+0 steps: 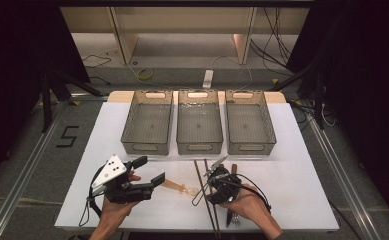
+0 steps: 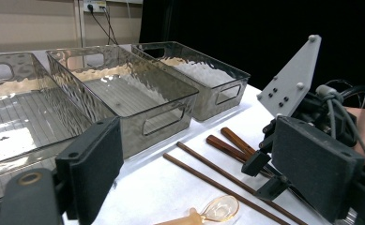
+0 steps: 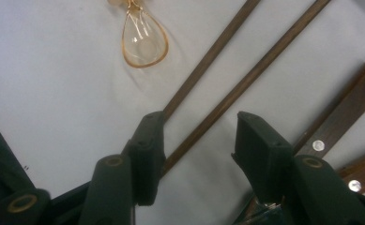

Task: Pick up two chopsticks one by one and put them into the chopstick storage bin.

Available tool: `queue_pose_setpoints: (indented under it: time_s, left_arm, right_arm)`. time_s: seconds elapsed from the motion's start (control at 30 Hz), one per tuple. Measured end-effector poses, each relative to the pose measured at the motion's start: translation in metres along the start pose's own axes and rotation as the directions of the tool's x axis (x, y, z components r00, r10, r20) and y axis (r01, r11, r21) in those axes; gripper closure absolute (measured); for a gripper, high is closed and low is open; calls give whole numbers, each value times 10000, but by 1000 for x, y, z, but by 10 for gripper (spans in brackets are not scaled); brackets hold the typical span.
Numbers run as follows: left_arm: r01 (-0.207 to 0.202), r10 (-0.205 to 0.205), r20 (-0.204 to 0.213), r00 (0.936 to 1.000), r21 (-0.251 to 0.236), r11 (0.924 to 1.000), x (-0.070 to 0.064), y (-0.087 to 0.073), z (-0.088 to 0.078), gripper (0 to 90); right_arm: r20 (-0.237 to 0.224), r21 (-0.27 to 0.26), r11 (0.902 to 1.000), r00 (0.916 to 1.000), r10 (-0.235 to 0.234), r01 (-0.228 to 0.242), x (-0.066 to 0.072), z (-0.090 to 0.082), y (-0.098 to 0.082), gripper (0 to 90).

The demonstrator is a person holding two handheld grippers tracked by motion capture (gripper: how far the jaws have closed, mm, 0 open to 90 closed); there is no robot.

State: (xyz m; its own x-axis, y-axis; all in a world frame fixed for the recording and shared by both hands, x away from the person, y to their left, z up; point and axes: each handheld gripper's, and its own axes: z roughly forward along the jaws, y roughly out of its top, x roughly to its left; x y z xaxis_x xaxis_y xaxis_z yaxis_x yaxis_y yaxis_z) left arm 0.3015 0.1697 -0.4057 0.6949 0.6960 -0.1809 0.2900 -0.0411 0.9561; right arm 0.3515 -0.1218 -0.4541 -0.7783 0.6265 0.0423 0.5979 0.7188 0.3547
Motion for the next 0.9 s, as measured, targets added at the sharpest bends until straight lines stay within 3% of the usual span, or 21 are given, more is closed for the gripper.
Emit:
queue_pose_setpoints:
  time_s: [0.17,0.5,0.6,0.73,0.8,0.9]
  left_arm:
    - [-46,46,25,10000,22,10000,0,0,1,163]
    - [31,-31,35,10000,-6,10000,0,0,0,163]
    - [2,-2,29,10000,-4,10000,0,0,0,163]
    - [5,-5,32,10000,-7,10000,0,0,0,163]
    - [7,-7,36,10000,-10,10000,0,0,0,163]
    - [11,-11,40,10000,-10,10000,0,0,0,162]
  right_arm:
    - [277,335,9993,9994,-200,191,3,3,3,574]
    - [278,725,9964,9985,-464,442,5,8,5,624]
    - [229,760,9956,9981,-571,552,7,8,6,695]
    - [239,767,9942,9967,-775,755,10,8,8,718]
    - [-88,794,9941,9972,-739,744,13,6,11,783]
    - [-21,881,9905,9944,-1057,1055,15,6,13,794]
